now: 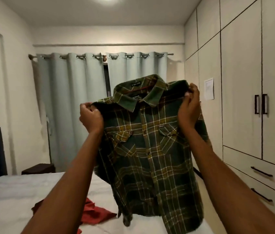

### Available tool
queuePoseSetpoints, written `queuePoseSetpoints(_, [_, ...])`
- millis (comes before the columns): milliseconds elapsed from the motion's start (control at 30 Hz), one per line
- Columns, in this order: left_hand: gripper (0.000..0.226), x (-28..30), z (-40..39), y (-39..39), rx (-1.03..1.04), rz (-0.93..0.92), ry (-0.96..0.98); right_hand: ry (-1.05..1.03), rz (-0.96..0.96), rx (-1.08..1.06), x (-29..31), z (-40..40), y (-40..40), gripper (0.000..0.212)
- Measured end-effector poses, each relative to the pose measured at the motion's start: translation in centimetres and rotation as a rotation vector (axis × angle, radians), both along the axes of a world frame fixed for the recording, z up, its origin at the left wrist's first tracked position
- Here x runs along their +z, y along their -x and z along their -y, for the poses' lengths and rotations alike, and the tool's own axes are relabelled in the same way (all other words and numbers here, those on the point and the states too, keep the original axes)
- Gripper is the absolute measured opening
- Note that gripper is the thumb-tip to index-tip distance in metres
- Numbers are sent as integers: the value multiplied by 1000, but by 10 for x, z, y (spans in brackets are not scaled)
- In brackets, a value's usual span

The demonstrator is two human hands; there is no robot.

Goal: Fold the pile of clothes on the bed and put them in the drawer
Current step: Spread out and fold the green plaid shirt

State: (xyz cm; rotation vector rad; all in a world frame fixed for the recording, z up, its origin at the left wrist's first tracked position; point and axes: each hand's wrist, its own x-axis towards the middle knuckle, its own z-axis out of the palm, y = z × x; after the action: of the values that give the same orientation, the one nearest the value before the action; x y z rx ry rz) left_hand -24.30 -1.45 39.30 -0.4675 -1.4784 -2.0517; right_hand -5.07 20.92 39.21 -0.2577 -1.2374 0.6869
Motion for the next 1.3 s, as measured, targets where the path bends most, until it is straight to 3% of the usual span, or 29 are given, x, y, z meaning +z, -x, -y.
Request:
queuePoseSetpoints(100, [23, -15, -4, -34, -25, -156, -187, -194, 67, 6, -20, 24, 0, 63])
queuePoseSetpoints(167, [40, -29, -7, -43, -89, -266, -198, -280, 186, -91, -31, 34, 1, 76])
queuePoseSetpoints(300, [87, -74, -21, -32, -7, -348, 65, -292, 345, -244, -57, 37, 5, 92])
queuePoseSetpoints(400, [110, -109, -29, -32, 3, -330, 177, -221, 346, -162, -82, 23, 17, 94])
queuePoseSetpoints(567, [125, -157, -55, -24, 40, -273, 292, -159, 428, -84, -136, -10, 34, 136])
queuePoseSetpoints(800, [101, -260, -146, 46, -24, -22, 598, -29, 605, 21, -249, -91, 112, 88])
queuePoseSetpoints(900, [102, -324, -174, 78, -83, 102, 721, 54, 796, 105, -323, -130, 145, 90])
queuePoseSetpoints(1067, [102, -438, -214, 133, -147, 245, 972, 188, 1106, 69, -442, -182, 191, 93])
queuePoseSetpoints(1300, [99, -545, -270, 222, -284, 392, 1047, 303, 1290, 114, -551, -237, 278, 98])
